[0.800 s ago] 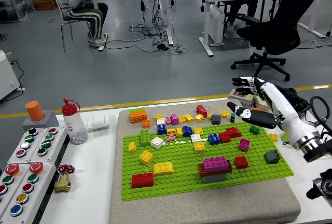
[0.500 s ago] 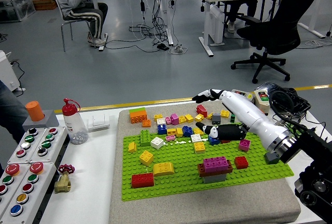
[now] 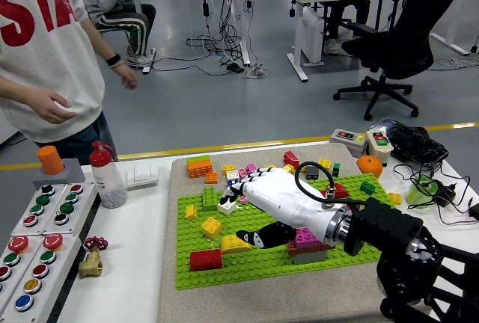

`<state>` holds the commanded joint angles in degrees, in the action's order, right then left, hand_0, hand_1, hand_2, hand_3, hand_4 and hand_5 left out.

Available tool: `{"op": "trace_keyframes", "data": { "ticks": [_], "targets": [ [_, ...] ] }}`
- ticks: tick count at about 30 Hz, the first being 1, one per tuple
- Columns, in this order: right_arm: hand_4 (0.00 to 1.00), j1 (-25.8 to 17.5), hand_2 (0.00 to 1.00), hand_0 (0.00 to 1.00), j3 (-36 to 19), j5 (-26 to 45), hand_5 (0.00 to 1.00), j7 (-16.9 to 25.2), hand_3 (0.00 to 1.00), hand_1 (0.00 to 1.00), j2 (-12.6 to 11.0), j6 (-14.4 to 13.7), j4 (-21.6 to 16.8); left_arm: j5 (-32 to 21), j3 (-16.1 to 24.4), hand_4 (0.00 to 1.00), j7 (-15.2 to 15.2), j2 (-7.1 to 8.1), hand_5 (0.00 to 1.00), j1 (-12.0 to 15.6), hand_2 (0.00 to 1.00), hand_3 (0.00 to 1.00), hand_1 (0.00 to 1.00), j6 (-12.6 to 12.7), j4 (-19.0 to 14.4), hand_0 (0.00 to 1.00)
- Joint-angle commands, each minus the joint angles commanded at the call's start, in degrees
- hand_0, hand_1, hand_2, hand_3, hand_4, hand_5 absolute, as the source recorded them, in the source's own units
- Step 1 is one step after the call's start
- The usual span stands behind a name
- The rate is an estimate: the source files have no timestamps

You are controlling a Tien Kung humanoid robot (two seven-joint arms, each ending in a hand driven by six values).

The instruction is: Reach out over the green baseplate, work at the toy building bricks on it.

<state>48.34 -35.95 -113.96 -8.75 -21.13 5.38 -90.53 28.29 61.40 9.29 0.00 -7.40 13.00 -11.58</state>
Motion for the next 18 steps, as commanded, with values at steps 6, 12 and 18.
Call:
{"op": "trace_keyframes", "data": {
  "ticks": [6, 12, 18],
  "targets": [
    [0.719, 5.11, 0.728, 0.799, 5.74, -0.41, 0.236, -1.55, 0.75, 0.76, 5.87, 0.62, 6.99, 0.39, -0.09, 0.449, 0.37, 0.0, 0.998, -0.04, 0.673, 0.611, 0.66, 0.03, -0.08, 0.704],
    [0.718, 8.51, 0.724, 0.808, 9.38, -2.29, 0.236, -3.02, 0.746, 0.757, 11.04, 1.28, 14.34, 0.23, -0.39, 0.448, 0.47, 0.0, 0.998, -0.18, 0.671, 0.609, 0.659, 0.02, -0.1, 0.704],
    [0.717, 11.12, 0.722, 0.812, 12.56, -3.38, 0.23, -3.01, 0.747, 0.758, 15.24, 1.11, 20.96, 0.38, -0.55, 0.447, 0.67, 0.0, 0.998, -0.17, 0.671, 0.609, 0.659, 0.07, -0.16, 0.703]
  ]
}}
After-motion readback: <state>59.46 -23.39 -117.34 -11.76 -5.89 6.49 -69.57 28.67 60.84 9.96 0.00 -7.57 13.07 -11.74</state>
